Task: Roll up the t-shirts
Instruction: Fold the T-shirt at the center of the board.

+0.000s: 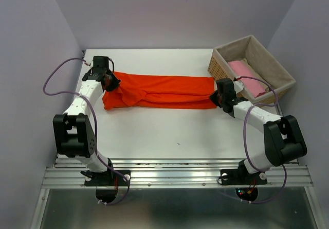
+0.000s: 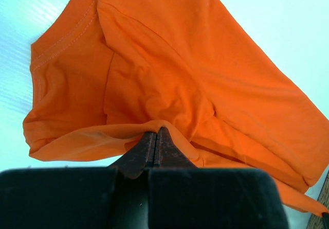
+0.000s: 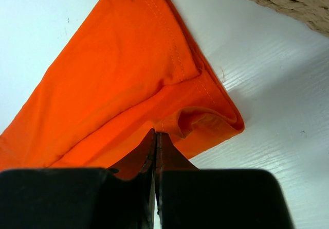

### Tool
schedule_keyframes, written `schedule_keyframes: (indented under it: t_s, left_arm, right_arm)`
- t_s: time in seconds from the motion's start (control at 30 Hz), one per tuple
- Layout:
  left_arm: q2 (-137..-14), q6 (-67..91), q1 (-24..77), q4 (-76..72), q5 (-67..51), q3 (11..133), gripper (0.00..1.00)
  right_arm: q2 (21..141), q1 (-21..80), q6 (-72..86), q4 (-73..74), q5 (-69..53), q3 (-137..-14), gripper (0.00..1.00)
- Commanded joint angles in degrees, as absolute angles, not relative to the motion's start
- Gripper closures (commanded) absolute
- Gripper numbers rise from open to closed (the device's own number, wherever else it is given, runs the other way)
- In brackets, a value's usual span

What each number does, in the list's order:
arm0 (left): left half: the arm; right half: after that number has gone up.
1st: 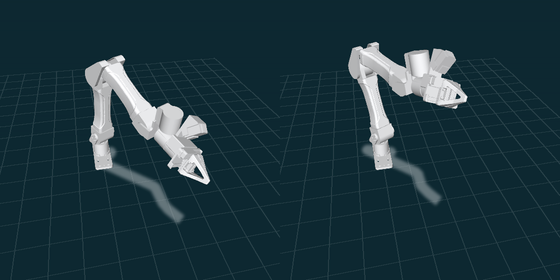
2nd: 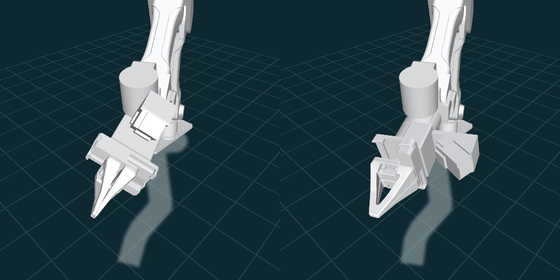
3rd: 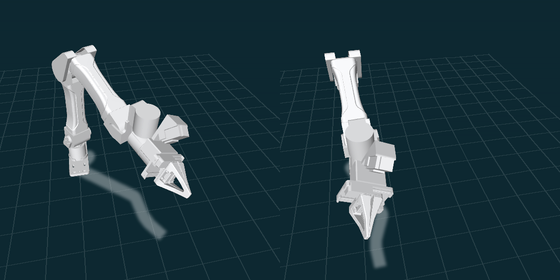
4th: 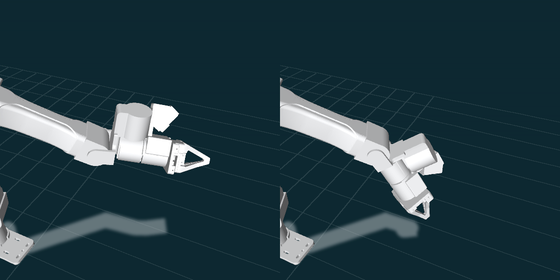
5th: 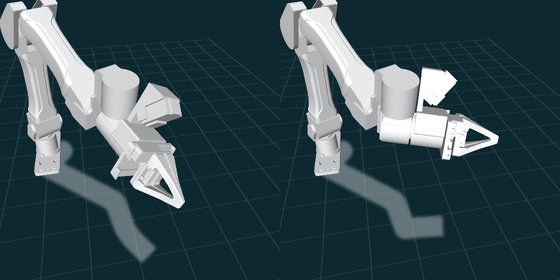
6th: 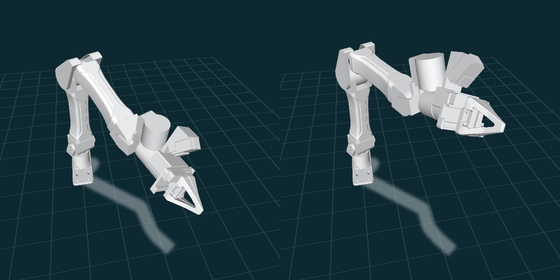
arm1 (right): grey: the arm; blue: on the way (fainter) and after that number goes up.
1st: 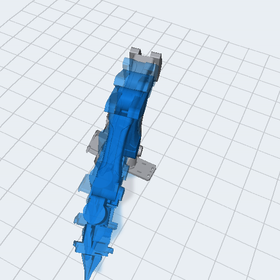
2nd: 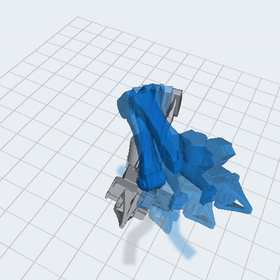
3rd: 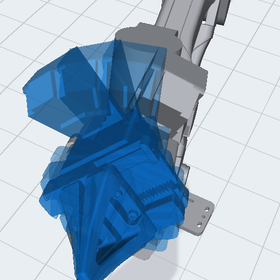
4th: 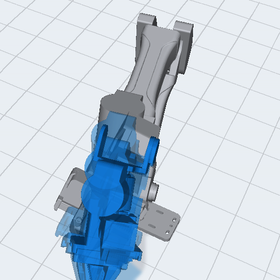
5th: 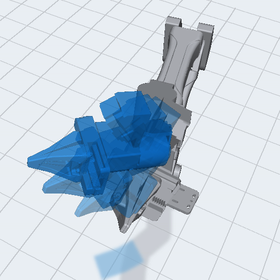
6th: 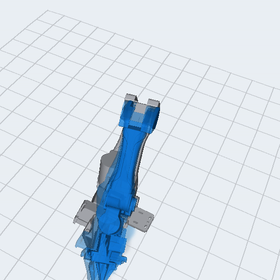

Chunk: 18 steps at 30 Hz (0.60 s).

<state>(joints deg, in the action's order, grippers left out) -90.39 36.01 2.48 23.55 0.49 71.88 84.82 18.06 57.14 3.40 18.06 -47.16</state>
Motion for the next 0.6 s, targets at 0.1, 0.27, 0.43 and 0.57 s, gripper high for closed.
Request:
schedule_keyframes:
  t_s: [0.1, 0.27, 0.43, 0.57]
  left_arm:
    - [-85.09, 33.84, 2.2, 26.1, -1.39, 71.91, 1.0]
    - [-79.99, 33.49, 2.2, 28.39, -1.67, 66.03, 1.0]
    - [-74.98, 34.36, 2.2, 28.65, -2.46, 60.04, 1.0]
    - [-72.69, 34.89, 2.2, 28.65, -2.46, 56.08, 1.0]
  right_arm:
    - [80.88, 16.88, 55.64, 2.63, 18.37, -47.3, 0.99]
    - [74.9, 16.88, 56.77, 5.45, 15.04, -41.85, 0.99]
    - [70.5, 16.88, 58.8, 7.2, 12.04, -36.84, 0.99]
    - [68.21, 16.88, 58.89, 8.34, 11.86, -34.72, 0.99]
